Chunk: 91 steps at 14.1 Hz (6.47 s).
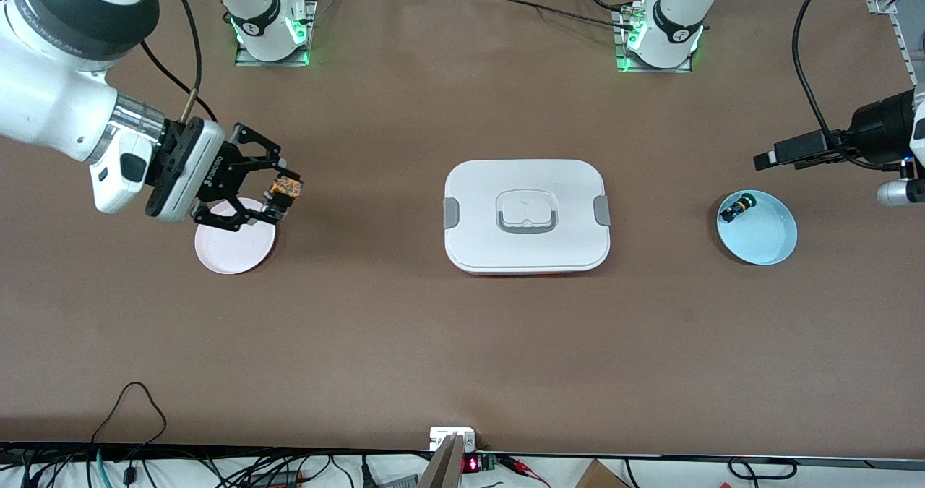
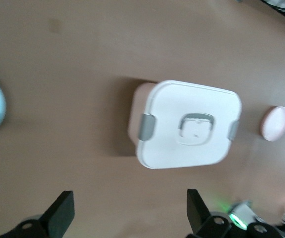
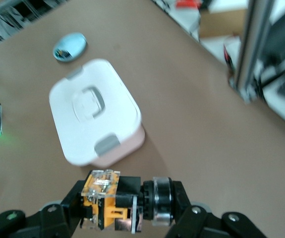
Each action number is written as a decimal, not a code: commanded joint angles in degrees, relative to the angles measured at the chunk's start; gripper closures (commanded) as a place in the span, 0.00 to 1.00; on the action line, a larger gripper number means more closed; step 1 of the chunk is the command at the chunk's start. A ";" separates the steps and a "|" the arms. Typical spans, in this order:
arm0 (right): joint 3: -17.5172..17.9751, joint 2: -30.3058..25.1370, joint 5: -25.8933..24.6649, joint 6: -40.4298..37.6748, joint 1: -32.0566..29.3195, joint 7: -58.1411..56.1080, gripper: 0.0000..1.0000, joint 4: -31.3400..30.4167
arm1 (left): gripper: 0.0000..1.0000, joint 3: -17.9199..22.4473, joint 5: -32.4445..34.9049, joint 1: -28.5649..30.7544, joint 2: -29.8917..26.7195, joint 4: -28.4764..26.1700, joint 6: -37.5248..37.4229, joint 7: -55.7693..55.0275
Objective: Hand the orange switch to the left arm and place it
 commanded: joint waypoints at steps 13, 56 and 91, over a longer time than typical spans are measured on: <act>2.63 15.07 48.73 8.74 13.91 -33.95 0.84 7.98 | 0.00 -12.10 -59.26 -3.78 0.75 -20.88 17.39 4.11; 0.78 8.42 45.00 9.71 1.97 -19.54 0.00 -18.02 | 1.00 -12.15 6.48 2.19 2.67 -20.80 24.30 2.18; -5.55 0.33 -46.07 -23.16 -9.72 59.81 0.00 6.06 | 0.00 -4.58 50.14 12.57 18.95 -18.18 40.85 6.57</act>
